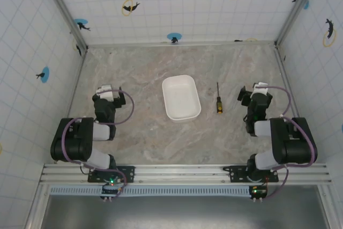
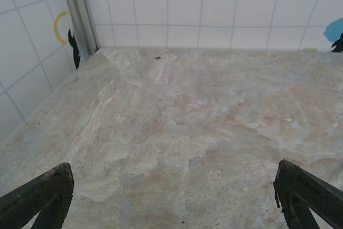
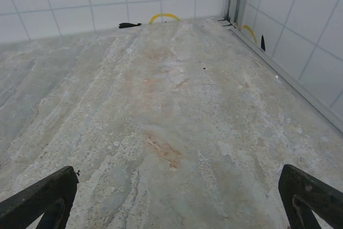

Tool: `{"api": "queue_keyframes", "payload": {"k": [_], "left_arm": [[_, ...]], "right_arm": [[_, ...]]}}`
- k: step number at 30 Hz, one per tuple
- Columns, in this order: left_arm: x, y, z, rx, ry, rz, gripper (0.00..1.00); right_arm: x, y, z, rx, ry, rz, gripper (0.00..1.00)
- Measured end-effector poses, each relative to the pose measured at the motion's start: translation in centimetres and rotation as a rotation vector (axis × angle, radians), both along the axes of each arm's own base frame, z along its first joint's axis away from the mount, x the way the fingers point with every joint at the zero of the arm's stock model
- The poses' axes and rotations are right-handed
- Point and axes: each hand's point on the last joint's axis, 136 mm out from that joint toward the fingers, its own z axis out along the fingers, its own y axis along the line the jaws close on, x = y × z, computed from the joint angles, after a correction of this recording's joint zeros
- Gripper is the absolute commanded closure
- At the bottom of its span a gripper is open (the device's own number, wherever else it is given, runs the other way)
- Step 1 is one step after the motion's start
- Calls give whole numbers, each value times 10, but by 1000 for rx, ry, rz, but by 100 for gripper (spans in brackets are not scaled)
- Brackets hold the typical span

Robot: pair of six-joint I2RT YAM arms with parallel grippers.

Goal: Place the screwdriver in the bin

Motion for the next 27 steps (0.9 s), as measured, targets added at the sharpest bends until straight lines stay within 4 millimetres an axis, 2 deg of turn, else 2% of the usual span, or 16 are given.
{"api": "queue_keyframes", "payload": {"k": [16,18,23,25,27], "left_arm": [[4,0,3,1,10,0,2],[11,0,15,0,14,-1,2],[30,-10,81,-26,-52,-53,2],[34,-22,98,-63,-53,-105,2],[36,-37,102,-115,-23,-171,2]], "right_arm": [[0,2,5,-23,9,-15,1],[3,4,19,-33,0,-17,1],[12,16,82,-22,-57,-6,1],[14,24,100,1,-50,19,1],[16,37,109,38,-10,62,1]]}}
